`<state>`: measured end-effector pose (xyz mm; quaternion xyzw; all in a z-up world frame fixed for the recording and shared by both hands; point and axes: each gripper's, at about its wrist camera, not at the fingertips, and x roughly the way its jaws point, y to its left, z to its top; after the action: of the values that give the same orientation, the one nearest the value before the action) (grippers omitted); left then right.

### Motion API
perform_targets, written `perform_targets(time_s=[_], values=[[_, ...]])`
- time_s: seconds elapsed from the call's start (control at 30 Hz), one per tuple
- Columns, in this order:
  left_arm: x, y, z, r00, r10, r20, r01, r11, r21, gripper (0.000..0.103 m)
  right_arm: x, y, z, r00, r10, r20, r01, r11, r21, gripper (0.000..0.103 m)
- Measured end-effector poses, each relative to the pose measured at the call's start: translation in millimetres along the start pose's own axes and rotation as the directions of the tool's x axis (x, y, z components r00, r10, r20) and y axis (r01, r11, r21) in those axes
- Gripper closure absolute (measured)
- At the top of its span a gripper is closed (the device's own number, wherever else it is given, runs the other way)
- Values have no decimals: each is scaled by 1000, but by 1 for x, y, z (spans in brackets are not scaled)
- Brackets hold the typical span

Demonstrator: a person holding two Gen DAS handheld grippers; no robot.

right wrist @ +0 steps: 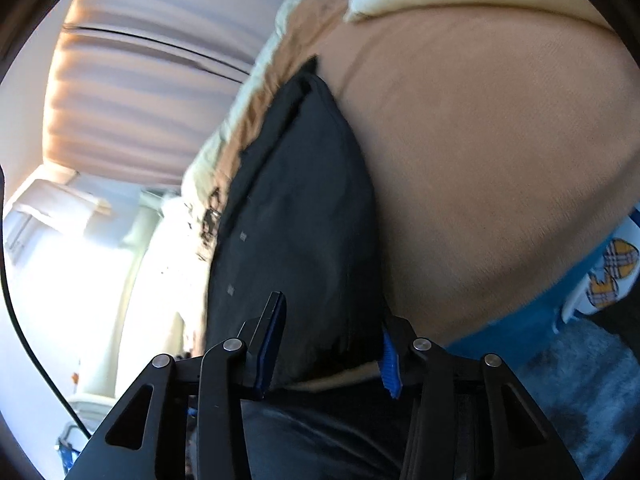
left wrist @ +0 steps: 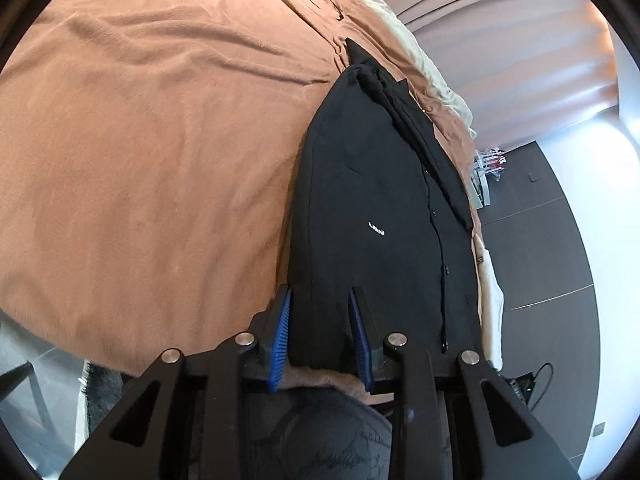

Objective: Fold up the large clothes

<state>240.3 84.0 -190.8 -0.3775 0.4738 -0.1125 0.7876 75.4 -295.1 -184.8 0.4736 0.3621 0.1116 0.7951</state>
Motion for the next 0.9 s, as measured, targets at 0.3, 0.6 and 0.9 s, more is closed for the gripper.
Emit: perform_targets(time_s=[0.3, 0.6, 0.9], values=[[18, 0, 4, 999, 32, -33, -33, 999, -15, 74, 32, 7, 11, 998, -56, -37, 55, 998, -12, 62], [13, -13, 7, 997, 80, 19, -81, 996, 33, 89, 21, 13, 11, 999, -30, 29, 30, 999, 12, 98], [-33, -27, 8, 992, -34, 118, 29, 999, 43, 91, -6, 84, 16, 997, 57, 44, -51, 991, -122, 99]])
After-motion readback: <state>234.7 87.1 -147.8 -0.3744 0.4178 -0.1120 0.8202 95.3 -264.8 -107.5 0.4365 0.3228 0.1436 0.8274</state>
